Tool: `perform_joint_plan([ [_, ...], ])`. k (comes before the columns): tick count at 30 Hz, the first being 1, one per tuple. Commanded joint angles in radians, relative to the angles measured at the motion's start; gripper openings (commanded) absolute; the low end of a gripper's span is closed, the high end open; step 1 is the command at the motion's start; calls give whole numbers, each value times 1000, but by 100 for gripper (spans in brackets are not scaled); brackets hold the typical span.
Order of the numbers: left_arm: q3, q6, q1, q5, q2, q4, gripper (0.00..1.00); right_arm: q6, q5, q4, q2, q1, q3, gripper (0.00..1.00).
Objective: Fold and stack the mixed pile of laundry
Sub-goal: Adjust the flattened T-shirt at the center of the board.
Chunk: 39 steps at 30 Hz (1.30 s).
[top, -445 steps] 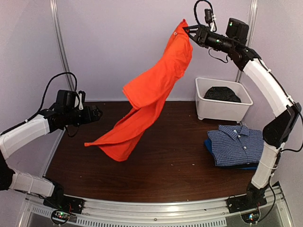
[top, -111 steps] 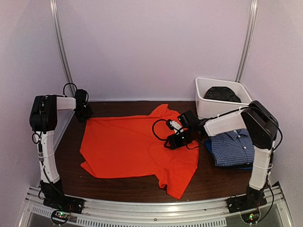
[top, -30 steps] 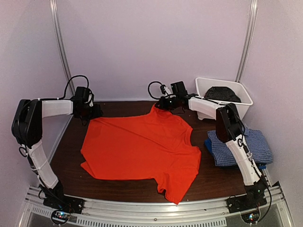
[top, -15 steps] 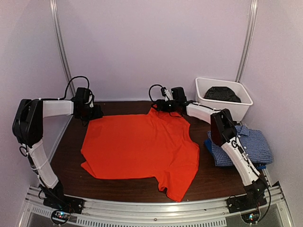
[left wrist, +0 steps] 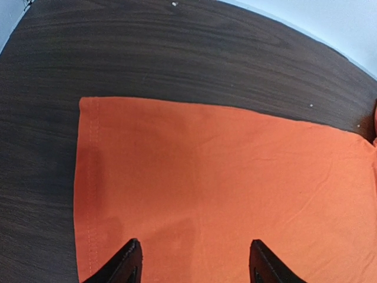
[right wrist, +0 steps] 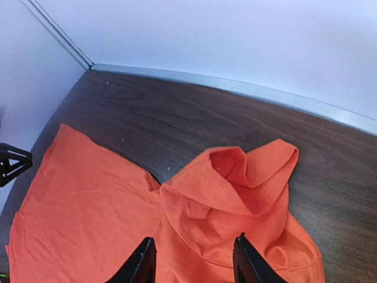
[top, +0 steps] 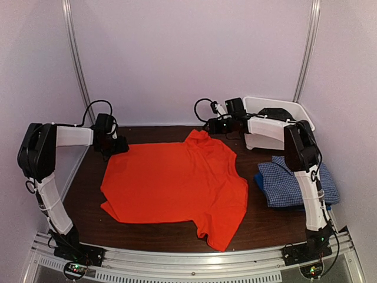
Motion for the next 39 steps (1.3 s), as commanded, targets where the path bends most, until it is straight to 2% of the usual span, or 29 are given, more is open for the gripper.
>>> perform_joint_plan([
  [1, -3, -2, 15, -36, 53, 1, 62, -12, 22, -37, -12, -1, -145, 43],
  [7, -6, -25, 45, -33, 116, 3, 57, -3, 59, -49, 14, -12, -205, 39],
  [12, 82, -33, 81, -3, 232, -11, 53, 19, 114, -90, 75, -57, -168, 35],
  [15, 209, -29, 97, 33, 314, -62, 51, 18, 168, -133, 134, -85, -80, 35],
  [19, 457, -48, 127, 66, 446, -193, 53, 28, 177, -220, 237, -115, 138, 36],
  [21, 531, -49, 134, 120, 469, -192, 59, 24, 167, -263, 260, -124, 245, 39],
  [23, 530, -39, 131, 126, 413, -163, 65, 11, 144, -274, 234, -125, 289, 42],
  [26, 376, -35, 121, 103, 219, -92, 69, -4, 61, -233, 95, -117, 184, 48],
  [29, 114, -82, 120, 90, -2, -63, 69, 19, -11, -131, -116, -88, -77, 51],
  [33, -235, -155, 117, 84, -305, -10, 67, 76, -33, -16, -382, -19, -442, 51],
  [39, -567, -243, 89, 95, -642, -47, 61, 152, -4, 24, -647, 141, -859, 49],
])
